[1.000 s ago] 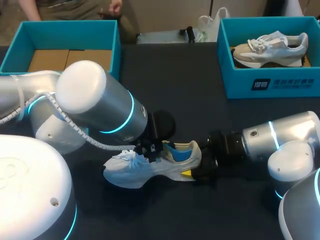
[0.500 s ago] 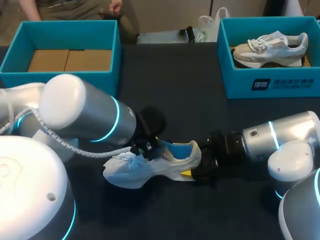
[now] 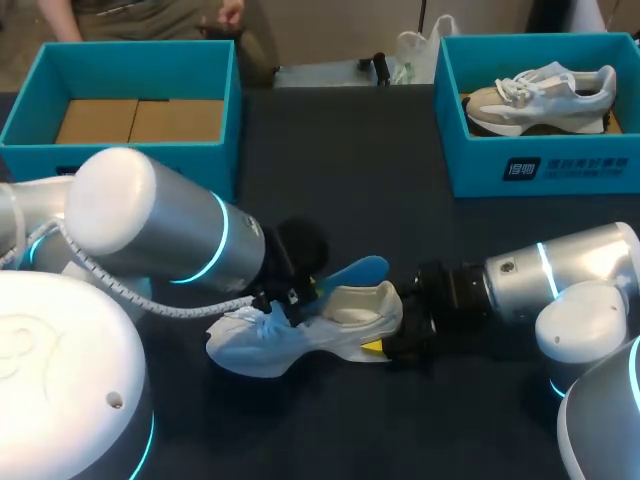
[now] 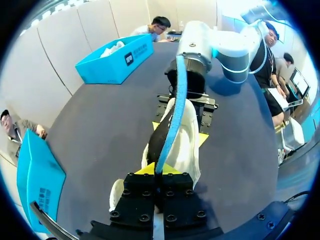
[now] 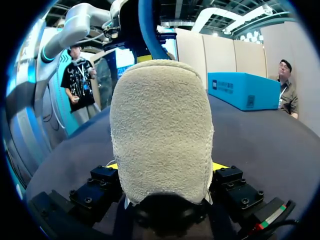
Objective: Take the shoe out of the shoebox, open the shoe tongue, remove and reinsert the insole, then place the shoe into the shoebox
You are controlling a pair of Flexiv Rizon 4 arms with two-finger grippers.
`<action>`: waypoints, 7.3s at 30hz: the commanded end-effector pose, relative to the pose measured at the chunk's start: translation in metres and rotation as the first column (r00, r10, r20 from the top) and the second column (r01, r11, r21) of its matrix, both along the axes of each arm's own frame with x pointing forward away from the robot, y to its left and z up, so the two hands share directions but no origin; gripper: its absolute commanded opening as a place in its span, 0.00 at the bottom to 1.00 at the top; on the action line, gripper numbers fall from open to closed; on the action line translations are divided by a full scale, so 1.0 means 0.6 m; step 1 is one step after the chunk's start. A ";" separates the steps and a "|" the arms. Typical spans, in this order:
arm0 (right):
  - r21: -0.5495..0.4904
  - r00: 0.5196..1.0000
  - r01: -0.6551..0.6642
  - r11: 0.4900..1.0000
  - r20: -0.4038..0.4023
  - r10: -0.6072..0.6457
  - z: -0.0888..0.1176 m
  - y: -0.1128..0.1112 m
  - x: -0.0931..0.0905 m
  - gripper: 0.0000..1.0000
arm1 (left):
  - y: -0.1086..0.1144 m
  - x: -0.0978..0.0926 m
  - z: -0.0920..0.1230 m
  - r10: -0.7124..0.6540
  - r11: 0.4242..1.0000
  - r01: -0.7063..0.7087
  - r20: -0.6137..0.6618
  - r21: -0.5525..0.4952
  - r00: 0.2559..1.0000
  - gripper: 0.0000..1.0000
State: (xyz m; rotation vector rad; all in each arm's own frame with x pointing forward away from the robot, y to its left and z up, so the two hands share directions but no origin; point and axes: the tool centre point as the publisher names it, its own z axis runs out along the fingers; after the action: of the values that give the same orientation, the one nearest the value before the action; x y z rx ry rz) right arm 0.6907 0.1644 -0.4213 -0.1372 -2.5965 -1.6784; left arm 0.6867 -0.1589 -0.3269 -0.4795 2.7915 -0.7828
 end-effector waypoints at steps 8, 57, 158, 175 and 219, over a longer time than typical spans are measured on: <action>-0.005 1.000 0.001 1.000 0.000 -0.001 0.001 0.002 -0.001 0.00 | -0.063 0.010 -0.019 -0.031 0.993 0.031 -0.004 0.116 1.000 0.00; -0.005 1.000 0.001 1.000 0.000 -0.001 0.001 0.002 -0.001 0.00 | -0.097 -0.032 0.039 0.054 0.977 -0.107 0.271 0.186 0.961 0.31; -0.005 1.000 0.001 1.000 0.000 -0.001 0.001 0.002 -0.001 0.00 | -0.093 0.008 -0.003 0.127 0.987 -0.150 0.313 0.050 0.941 0.00; -0.005 1.000 0.001 1.000 0.000 -0.001 0.001 0.002 -0.001 0.00 | -0.131 0.024 0.123 0.047 0.988 -0.050 -0.025 -0.143 0.999 0.00; -0.005 1.000 0.001 1.000 0.000 -0.001 0.001 0.002 -0.001 0.00 | -0.099 0.015 0.542 -0.387 0.725 0.285 -0.029 -0.627 0.921 0.00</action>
State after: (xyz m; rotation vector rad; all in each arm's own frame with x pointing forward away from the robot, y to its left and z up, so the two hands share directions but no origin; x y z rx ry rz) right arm 0.6907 0.1642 -0.4213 -0.1376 -2.5966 -1.6783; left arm 0.7014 -0.2440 -0.0080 -0.0884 2.7640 -1.8478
